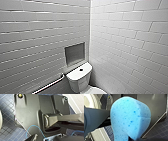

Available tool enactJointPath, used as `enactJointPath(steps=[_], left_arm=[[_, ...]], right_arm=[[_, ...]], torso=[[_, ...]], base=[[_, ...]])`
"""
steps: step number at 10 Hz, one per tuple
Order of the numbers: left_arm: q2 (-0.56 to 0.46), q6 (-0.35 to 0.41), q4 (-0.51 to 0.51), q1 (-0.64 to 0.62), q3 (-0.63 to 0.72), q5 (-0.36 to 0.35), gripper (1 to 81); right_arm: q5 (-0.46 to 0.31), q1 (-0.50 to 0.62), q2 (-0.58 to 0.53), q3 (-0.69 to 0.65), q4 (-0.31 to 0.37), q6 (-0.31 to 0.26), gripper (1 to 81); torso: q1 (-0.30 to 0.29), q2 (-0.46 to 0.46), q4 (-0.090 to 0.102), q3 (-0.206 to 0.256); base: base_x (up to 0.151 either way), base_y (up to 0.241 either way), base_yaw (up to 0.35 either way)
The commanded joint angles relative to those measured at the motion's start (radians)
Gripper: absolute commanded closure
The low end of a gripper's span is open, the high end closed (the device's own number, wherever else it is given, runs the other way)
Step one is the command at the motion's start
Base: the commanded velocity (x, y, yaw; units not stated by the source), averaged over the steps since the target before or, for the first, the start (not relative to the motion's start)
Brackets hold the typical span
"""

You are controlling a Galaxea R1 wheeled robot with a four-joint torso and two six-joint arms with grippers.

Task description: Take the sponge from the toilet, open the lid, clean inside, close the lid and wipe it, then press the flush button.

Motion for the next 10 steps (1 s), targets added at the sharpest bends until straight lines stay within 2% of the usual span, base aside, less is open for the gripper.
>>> enactJointPath(steps=[1,10], left_arm=[[-0.011,0.001,0.001,-0.041,0.01,0.057,1.0],[-0.01,0.001,0.0,-0.041,0.01,0.048,1.0]], right_arm=[[-0.065,0.034,-0.017,0.012,0.018,-0.003,81.1],[-0.065,0.028,-0.018,0.009,0.015,-0.005,81.1]], torso=[[0.0,0.0,0.0,0.0],[0.0,0.0,0.0,0.0]], base=[[0.097,0.0,0.0],[0.097,0.0,0.0]])
